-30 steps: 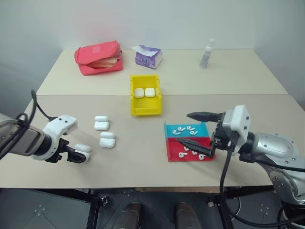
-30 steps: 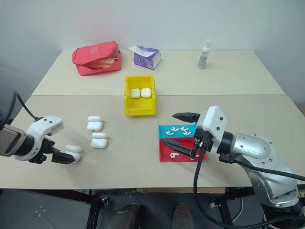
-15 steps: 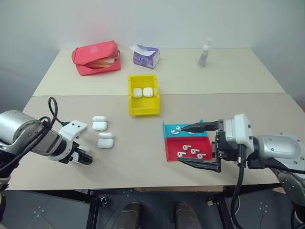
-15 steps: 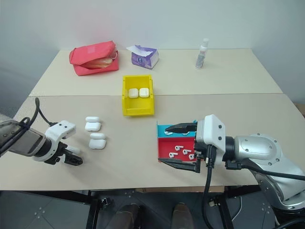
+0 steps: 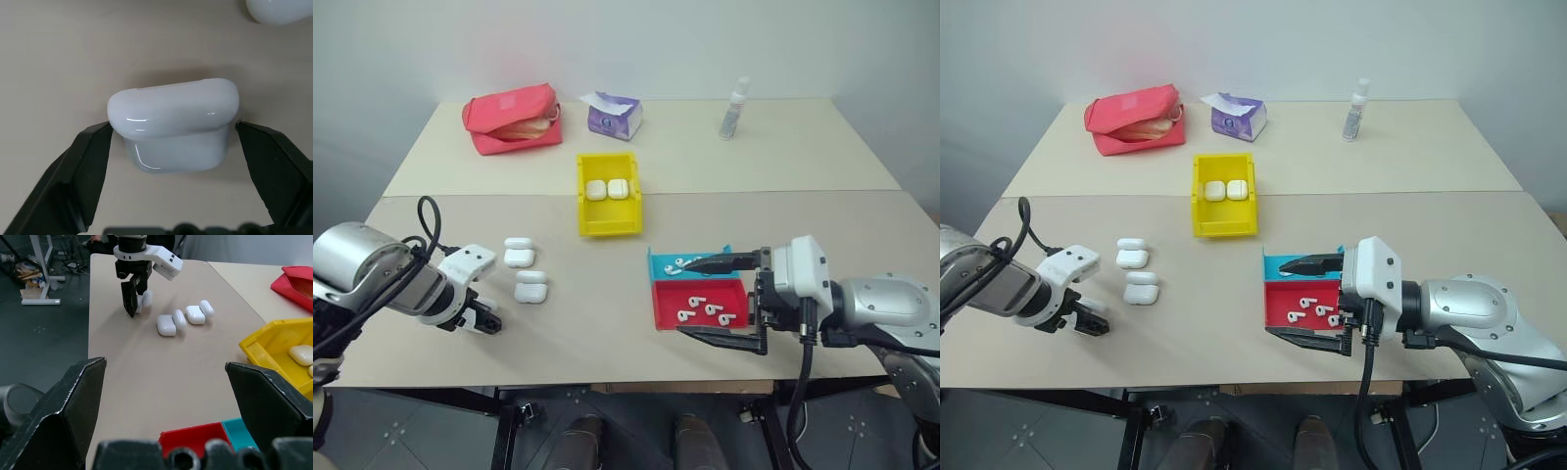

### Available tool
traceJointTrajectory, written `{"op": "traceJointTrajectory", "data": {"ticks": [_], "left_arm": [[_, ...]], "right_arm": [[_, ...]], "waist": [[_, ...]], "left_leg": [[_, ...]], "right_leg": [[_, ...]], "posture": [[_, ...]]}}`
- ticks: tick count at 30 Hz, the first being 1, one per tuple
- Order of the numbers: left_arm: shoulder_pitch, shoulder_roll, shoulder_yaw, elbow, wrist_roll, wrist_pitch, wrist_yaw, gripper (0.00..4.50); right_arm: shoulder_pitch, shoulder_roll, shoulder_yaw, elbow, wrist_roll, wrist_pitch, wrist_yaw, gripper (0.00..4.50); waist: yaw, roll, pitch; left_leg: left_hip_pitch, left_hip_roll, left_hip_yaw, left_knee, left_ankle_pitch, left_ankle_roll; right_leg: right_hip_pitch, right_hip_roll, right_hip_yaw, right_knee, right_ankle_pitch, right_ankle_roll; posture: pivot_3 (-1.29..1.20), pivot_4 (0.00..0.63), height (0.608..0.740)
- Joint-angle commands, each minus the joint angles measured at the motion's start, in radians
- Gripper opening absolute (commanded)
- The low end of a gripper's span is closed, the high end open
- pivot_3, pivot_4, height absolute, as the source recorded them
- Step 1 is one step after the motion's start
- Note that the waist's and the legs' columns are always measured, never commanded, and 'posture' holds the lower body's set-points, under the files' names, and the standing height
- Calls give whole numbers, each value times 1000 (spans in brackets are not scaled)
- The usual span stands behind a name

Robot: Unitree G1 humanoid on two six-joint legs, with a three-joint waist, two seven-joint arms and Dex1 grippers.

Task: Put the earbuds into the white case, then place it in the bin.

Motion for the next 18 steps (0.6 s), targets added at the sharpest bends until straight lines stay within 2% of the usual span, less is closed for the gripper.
{"op": "traceJointTrajectory", "data": {"ticks": [1,2,5,9,11,13,16,18], "left_arm": [[8,8,-11,0,53,2,30,2973],[13,14,-7,-7,46,2,28,2835],[34,34,29,-32,43,2,26,2833],[108,45,205,-111,85,-44,5,2833],[173,42,344,-160,99,-143,-41,2833],[232,-3,492,-185,112,-227,-61,2833],[334,-116,683,-228,169,-518,-157,2833],[386,-212,743,-247,238,-749,-226,2833]], "right_arm": [[10,-10,-24,-29,7,-16,10,4500],[14,-11,-27,-29,6,-17,11,4500],[25,-15,-33,-30,8,-21,13,4500],[36,-16,-33,-22,-1,-30,20,4500],[39,-19,-37,-15,-7,-35,26,4500],[40,-22,-44,-5,-10,-37,34,4500],[32,-32,-53,15,-18,-42,48,4500],[19,-38,-53,27,-26,-43,50,4500]], "waist": [[0,0,0],[0,0,0],[-2,0,0],[-6,0,0],[-6,-1,0],[-3,-1,0],[3,-1,0],[7,-1,0]], "left_leg": [[0,0,0,0,0,0],[0,0,0,0,0,0],[1,0,0,0,0,1],[1,1,1,-1,0,0],[-1,1,1,0,1,-1],[-2,1,1,0,1,-1],[-2,1,1,0,0,-1],[-2,1,1,-1,0,-1]], "right_leg": [[0,0,0,0,0,0],[0,0,0,1,0,0],[1,0,0,1,0,0],[-1,1,1,2,0,0],[-3,1,1,2,0,0],[-3,1,1,1,0,0],[-2,0,0,-3,0,-1],[-1,-1,-1,-5,1,-1]], "posture": [[0,150,740],[0,150,740],[0,150,740],[0,150,740],[0,150,740],[0,150,740],[0,150,740],[0,150,740]]}}
